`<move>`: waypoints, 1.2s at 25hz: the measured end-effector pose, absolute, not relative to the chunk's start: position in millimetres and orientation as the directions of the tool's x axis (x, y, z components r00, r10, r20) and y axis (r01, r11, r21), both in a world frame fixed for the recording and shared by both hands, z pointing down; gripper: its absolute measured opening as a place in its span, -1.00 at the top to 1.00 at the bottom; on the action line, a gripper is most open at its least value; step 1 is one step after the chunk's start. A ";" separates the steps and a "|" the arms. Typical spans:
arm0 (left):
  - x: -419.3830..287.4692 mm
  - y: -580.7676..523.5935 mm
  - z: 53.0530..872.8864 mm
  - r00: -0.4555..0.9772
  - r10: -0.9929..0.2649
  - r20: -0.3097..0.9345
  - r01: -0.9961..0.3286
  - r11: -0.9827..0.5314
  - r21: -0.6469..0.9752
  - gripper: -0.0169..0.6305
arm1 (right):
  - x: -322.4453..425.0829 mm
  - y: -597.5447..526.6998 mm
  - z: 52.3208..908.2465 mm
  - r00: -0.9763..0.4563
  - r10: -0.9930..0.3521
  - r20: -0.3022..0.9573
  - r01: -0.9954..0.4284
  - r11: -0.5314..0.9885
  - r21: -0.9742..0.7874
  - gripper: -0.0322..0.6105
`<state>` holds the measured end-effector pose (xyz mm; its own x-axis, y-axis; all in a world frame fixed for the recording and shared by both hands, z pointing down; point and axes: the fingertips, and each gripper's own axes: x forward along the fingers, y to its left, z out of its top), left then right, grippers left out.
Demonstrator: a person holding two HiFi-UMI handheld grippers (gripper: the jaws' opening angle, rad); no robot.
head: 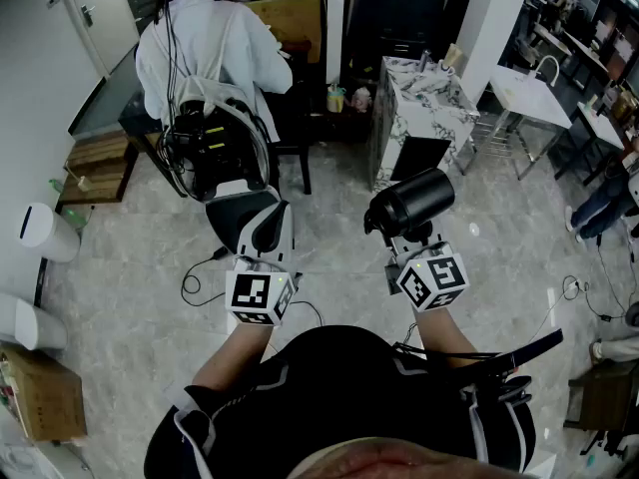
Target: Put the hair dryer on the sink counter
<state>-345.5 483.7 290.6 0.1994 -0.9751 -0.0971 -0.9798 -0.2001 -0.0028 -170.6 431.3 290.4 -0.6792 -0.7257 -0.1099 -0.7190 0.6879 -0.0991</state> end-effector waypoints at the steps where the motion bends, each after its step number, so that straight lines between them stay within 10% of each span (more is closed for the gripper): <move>1: -346.4 484.8 290.3 0.200 -0.975 -0.098 -0.980 -0.201 -0.002 0.93 | -171.6 432.3 290.1 -0.679 -0.726 -0.110 -0.720 0.687 -0.098 0.27; 30: -366.5 516.2 313.5 0.290 -0.948 -0.129 -0.956 -0.292 -0.006 0.93 | -194.3 463.7 305.3 -0.618 -0.767 -0.169 -0.757 0.639 -0.134 0.27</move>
<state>-366.5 516.2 313.5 0.2902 -0.9482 -0.1293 -0.9564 -0.2919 -0.0065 -194.3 463.7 305.3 -0.6183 -0.7675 -0.1693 -0.7571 0.6395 -0.1336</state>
